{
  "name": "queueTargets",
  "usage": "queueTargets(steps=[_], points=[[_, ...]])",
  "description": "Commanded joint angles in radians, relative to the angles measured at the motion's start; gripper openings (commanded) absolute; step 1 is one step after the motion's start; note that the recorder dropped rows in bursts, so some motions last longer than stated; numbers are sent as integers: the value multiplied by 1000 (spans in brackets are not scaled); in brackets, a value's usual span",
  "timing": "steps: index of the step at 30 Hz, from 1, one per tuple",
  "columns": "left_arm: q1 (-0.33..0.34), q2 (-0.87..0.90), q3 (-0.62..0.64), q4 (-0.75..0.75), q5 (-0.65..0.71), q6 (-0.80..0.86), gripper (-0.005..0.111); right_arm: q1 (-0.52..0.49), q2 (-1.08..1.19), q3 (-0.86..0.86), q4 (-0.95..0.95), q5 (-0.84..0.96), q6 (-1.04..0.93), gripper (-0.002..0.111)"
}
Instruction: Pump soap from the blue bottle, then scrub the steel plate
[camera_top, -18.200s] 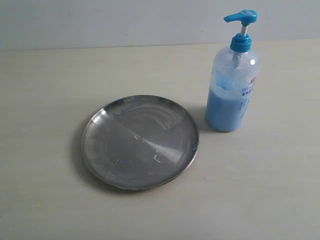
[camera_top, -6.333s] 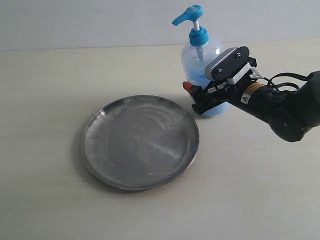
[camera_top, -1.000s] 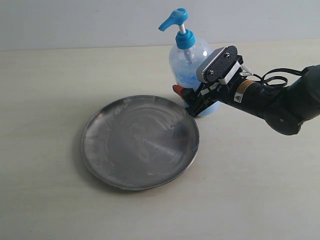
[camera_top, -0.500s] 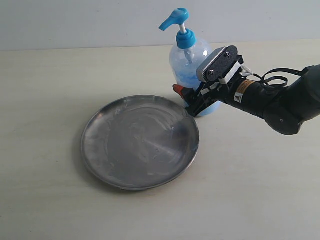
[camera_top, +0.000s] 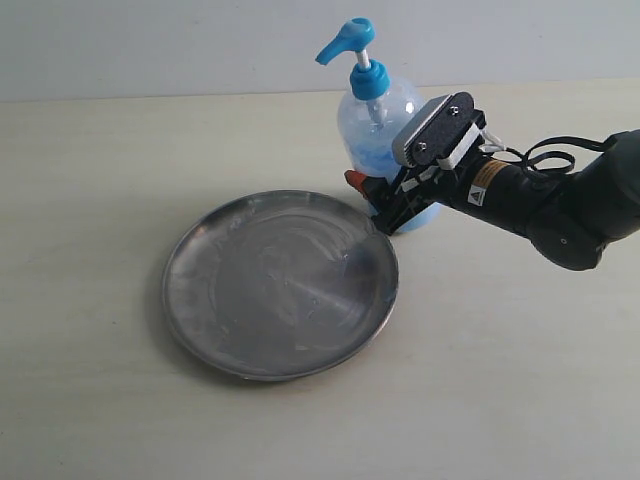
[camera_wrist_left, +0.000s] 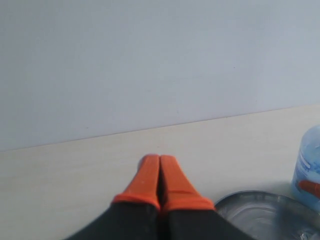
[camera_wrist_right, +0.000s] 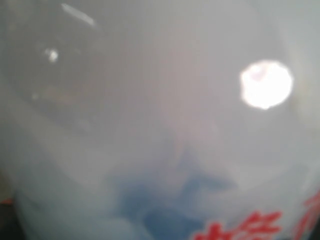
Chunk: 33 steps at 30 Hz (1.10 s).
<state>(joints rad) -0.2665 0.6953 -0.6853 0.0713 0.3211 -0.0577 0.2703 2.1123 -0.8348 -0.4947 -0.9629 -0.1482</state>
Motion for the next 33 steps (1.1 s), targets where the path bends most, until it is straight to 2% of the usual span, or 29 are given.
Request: queueTargets(steps=[1, 20, 27, 33], points=[[-7, 2, -7, 4, -10, -3, 0, -2, -13, -10, -6, -35, -17, 0], [-7, 13, -7, -5, -10, -6, 0, -2, -13, -10, -21, -35, -17, 0], [-7, 116, -8, -111, -8, -6, 0, -2, -13, -10, -21, -35, -17, 0], [-7, 193, -12, -138, 33, -4, 0, -2, -13, -10, -21, -35, -17, 0]])
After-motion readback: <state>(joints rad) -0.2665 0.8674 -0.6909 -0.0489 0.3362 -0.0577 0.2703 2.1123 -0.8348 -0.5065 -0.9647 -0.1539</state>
